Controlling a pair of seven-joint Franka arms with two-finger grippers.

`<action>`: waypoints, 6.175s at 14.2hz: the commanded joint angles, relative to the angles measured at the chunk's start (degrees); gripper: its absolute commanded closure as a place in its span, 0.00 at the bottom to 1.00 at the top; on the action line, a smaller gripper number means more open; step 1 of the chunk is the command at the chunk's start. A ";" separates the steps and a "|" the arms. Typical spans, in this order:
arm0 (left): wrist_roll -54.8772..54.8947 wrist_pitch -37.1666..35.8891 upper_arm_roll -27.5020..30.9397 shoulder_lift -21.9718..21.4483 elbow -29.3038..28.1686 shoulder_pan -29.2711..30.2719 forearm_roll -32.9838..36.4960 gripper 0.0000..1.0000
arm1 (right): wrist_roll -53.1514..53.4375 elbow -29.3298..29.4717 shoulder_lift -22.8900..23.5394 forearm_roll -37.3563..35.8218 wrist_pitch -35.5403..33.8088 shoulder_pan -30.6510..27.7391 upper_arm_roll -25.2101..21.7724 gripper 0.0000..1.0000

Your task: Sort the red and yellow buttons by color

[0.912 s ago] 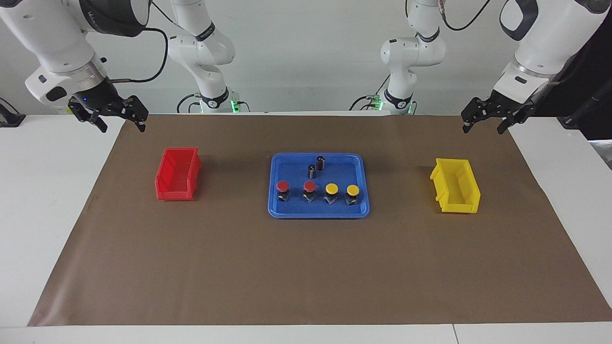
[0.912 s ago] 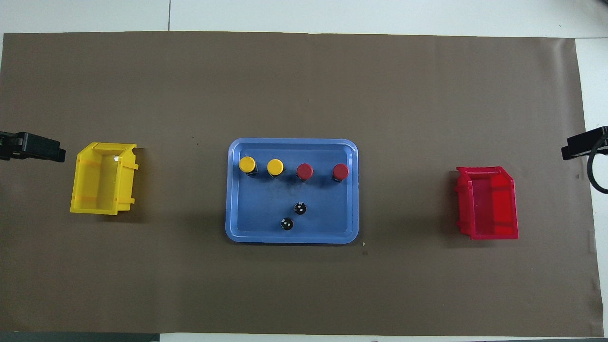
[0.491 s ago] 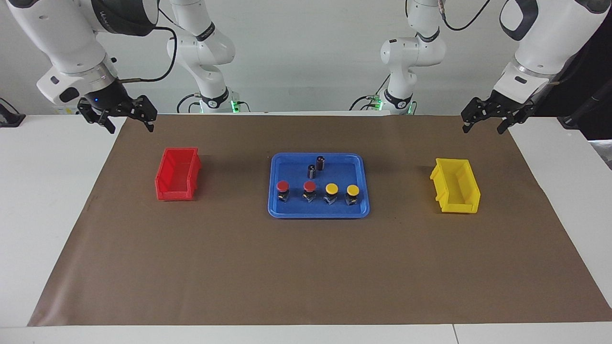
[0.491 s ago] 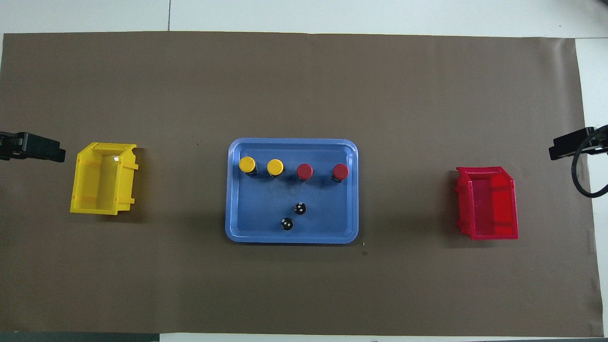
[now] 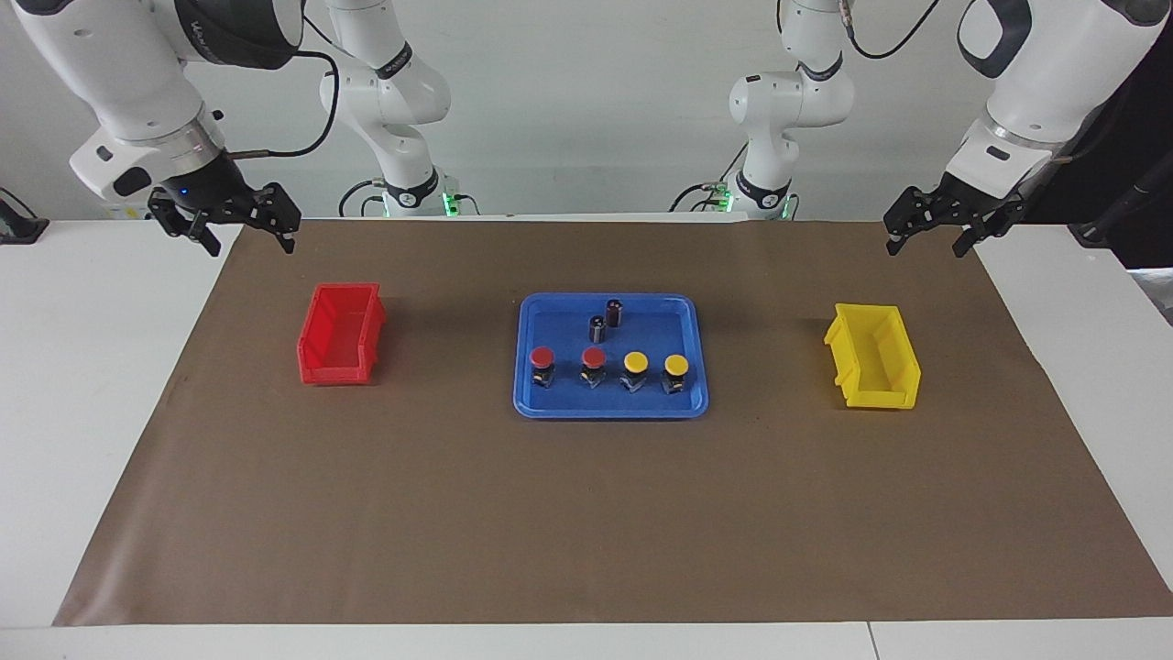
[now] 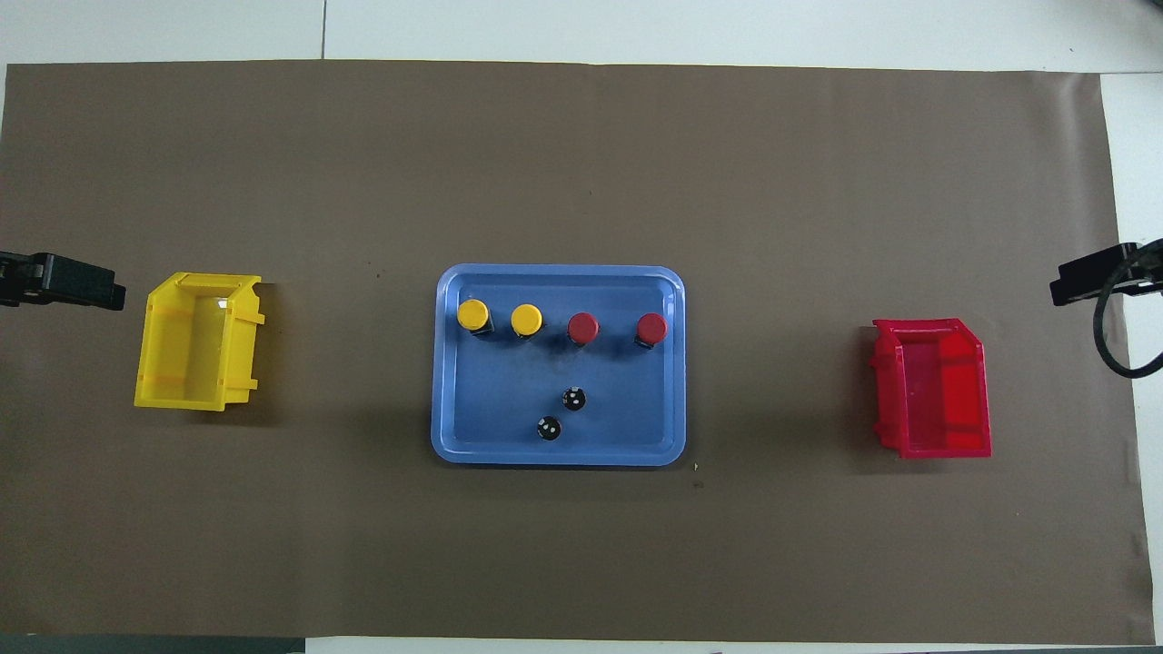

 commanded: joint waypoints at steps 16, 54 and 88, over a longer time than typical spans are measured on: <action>0.65 -1.11 -0.44 0.19 0.70 0.70 0.67 0.00 | 30.93 19.44 22.37 1.04 7.69 25.34 1.26 0.00; -40.31 35.19 -1.05 17.68 -15.03 -27.07 -5.05 0.33 | -1.11 -32.79 -11.89 6.66 23.47 4.80 2.31 0.77; 3.90 24.09 -0.09 1.86 -25.13 6.15 2.16 0.98 | -17.04 -46.39 -9.37 5.70 35.73 -6.03 2.40 0.38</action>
